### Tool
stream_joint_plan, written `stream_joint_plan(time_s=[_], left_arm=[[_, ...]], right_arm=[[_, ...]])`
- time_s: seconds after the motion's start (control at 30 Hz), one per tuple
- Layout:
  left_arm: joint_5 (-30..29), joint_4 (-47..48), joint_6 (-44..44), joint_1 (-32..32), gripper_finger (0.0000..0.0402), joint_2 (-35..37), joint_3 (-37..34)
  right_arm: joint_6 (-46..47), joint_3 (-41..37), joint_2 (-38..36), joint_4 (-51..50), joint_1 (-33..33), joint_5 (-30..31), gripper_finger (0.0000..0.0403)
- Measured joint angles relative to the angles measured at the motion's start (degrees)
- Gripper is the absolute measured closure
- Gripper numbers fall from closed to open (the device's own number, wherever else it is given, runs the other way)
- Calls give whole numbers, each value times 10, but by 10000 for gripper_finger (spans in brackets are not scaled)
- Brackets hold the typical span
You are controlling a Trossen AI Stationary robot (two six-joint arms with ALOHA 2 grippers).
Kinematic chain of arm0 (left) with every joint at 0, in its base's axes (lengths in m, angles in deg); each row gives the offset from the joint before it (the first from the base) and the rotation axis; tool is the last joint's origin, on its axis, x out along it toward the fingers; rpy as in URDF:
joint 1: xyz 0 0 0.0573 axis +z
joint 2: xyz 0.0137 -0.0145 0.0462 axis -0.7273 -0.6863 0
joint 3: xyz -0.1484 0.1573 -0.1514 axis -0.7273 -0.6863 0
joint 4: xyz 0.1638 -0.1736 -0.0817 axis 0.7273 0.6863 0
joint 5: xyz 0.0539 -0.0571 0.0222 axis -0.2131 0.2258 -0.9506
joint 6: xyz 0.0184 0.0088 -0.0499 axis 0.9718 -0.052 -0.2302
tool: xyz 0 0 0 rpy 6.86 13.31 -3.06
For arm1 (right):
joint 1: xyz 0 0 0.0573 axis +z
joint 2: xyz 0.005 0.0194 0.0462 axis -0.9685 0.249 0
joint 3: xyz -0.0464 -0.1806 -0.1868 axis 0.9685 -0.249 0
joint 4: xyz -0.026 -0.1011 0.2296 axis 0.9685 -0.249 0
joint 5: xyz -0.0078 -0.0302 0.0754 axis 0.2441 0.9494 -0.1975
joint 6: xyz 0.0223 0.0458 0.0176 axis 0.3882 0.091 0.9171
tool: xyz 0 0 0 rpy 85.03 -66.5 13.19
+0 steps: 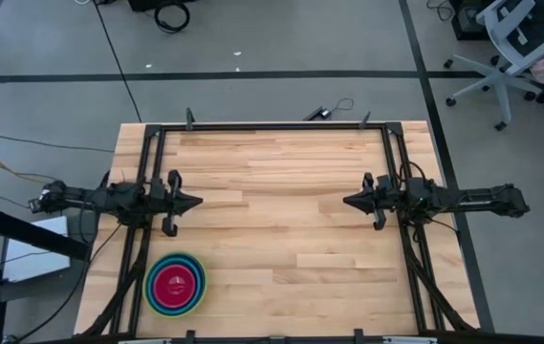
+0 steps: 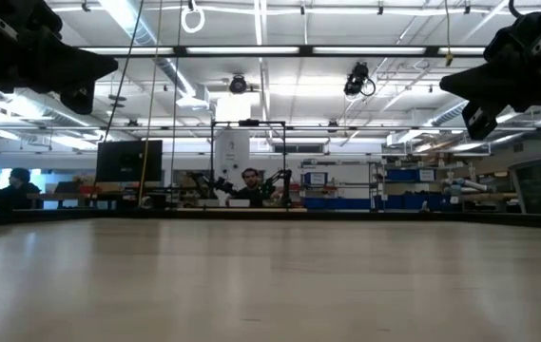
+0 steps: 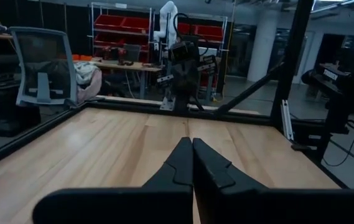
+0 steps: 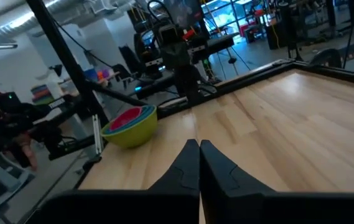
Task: Nest bowls inside each other
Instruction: Return to Home Position
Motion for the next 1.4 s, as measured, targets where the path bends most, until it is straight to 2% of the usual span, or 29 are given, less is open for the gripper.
stream_joint_plan(time_s=[0.13,0.5,1.4], left_arm=[[0,-50,-7,1,400,0,-28],[0,-42,-1,3,400,-15,-28],[-1,-42,-5,3,389,-15,-29]], right_arm=[[-4,0,0,7,-1,0,399],[5,0,0,8,-1,0,369],[6,0,0,8,-1,0,370]])
